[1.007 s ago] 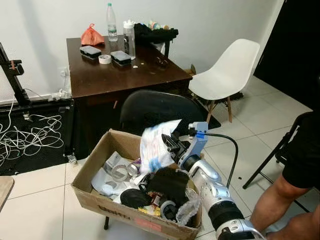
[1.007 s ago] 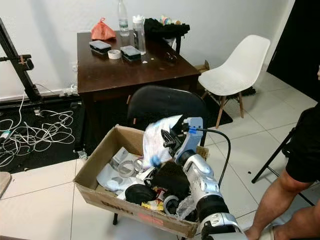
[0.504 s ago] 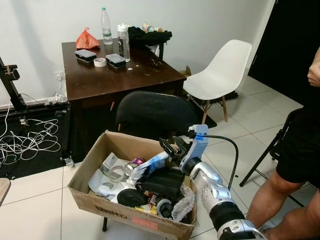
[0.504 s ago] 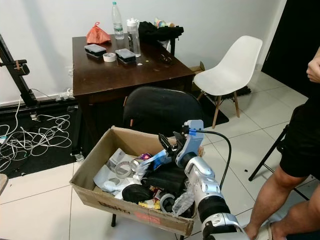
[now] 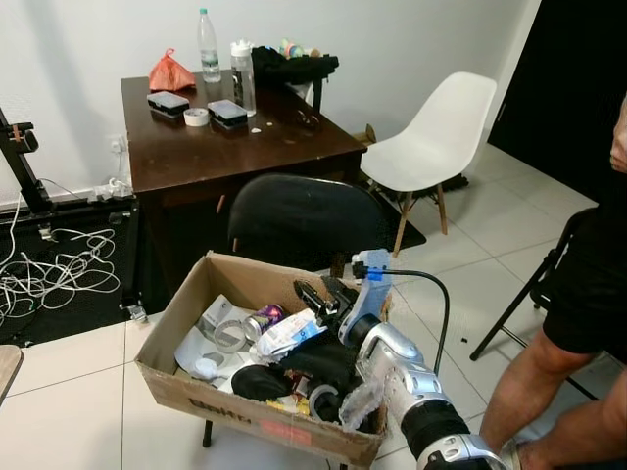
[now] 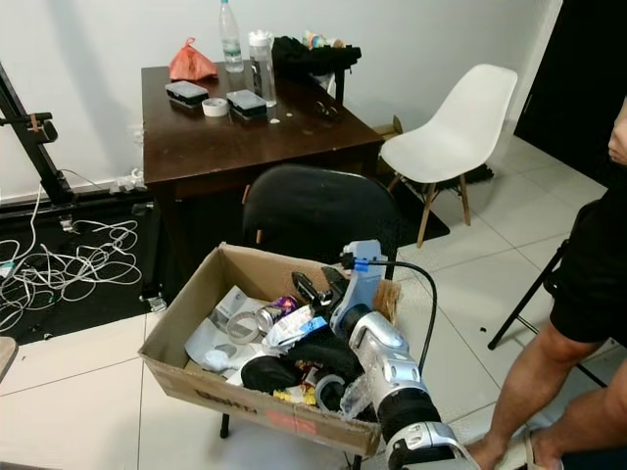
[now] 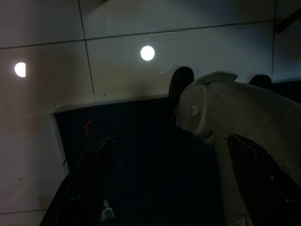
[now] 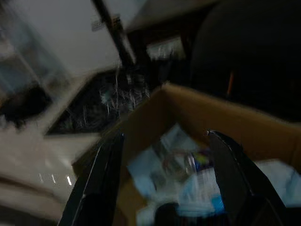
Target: Picking trash to rubbish bin
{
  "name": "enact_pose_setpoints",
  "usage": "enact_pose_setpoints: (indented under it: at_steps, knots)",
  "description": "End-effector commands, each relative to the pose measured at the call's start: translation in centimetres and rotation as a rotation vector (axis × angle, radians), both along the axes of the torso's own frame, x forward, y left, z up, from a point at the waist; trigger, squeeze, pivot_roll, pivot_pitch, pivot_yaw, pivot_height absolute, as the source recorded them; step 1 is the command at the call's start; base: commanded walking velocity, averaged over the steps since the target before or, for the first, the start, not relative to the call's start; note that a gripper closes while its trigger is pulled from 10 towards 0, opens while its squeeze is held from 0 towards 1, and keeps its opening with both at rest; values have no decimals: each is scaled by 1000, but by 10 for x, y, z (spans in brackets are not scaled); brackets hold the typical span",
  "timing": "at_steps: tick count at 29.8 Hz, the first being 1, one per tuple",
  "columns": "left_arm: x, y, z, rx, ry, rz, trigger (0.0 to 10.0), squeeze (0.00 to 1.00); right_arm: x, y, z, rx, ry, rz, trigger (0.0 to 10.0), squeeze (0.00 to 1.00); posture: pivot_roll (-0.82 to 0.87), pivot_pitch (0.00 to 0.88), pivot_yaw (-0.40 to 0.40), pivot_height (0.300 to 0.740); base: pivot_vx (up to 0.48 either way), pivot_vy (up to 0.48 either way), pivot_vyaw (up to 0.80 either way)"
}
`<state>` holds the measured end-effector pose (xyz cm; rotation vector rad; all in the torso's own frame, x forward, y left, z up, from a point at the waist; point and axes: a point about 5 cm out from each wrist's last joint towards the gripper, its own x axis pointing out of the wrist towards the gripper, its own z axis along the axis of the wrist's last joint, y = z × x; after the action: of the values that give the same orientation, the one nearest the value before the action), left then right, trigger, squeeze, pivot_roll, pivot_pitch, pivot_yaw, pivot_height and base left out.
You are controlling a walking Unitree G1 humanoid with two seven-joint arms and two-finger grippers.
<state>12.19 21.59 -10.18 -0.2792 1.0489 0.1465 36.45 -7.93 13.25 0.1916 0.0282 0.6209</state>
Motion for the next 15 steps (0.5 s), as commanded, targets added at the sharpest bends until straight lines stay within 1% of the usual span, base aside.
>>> enact_pose_setpoints:
  at_steps: [1, 3, 4, 5, 6, 7, 8, 9, 10, 11, 12, 14, 15]
  knots:
    - [-14, 4, -4, 14, 51, -5, 10000, 0, -7, 4, -20, -92, 55, 27, 10000, 0, -30, 129, 22, 740, -322, 0, 0]
    - [-15, 4, -4, 14, 52, -6, 10000, 0, -9, 5, -27, -144, 69, 36, 10000, 0, -29, 128, 22, 740, -322, 0, 0]
    - [-15, 4, -4, 14, 53, -5, 10000, 0, -12, 6, -34, -203, 76, 49, 10000, 0, -29, 128, 21, 740, -326, 0, 0]
    - [-16, 5, -4, 15, 54, -5, 10000, 0, -14, 6, -39, -226, 92, 55, 10000, 0, -29, 128, 21, 740, -322, 0, 0]
    - [-16, 5, -4, 15, 54, -5, 10000, 0, -14, 6, -39, -226, 92, 55, 10000, 0, -29, 128, 21, 740, -322, 0, 0]
    - [-20, 9, -4, 19, 58, -2, 10000, 0, -20, 3, -54, -298, 140, 52, 10000, 0, -22, 131, 21, 740, -322, 0, 0]
    - [-21, 11, -4, 20, 59, -1, 10000, 0, -22, 2, -59, -325, 155, 49, 10000, 0, -22, 131, 21, 740, -322, 0, 0]
    - [-21, 11, -4, 20, 59, -1, 10000, 0, -22, 2, -59, -325, 155, 49, 10000, 0, -22, 131, 21, 740, -322, 0, 0]
    - [-23, 13, -4, 22, 60, 1, 10000, 0, -23, 0, -63, -340, 172, 44, 10000, 0, -21, 132, 21, 740, -326, 0, 0]
    - [-27, 19, -3, 27, 61, 5, 10000, 0, -28, -7, -76, -376, 220, 12, 10000, 0, -18, 131, 23, 740, -326, 0, 0]
    - [-27, 19, -3, 27, 61, 5, 10000, 0, -28, -7, -76, -376, 220, 12, 10000, 0, -18, 131, 23, 740, -326, 0, 0]
    - [-29, 22, -3, 30, 63, 8, 10000, 0, -34, -16, -89, -447, 254, -15, 10000, 0, -16, 130, 24, 740, -322, 0, 0]
    - [-30, 24, -2, 32, 62, 7, 10000, 0, -40, -26, -101, -465, 317, -54, 10000, 0, -18, 130, 25, 740, -322, 0, 0]
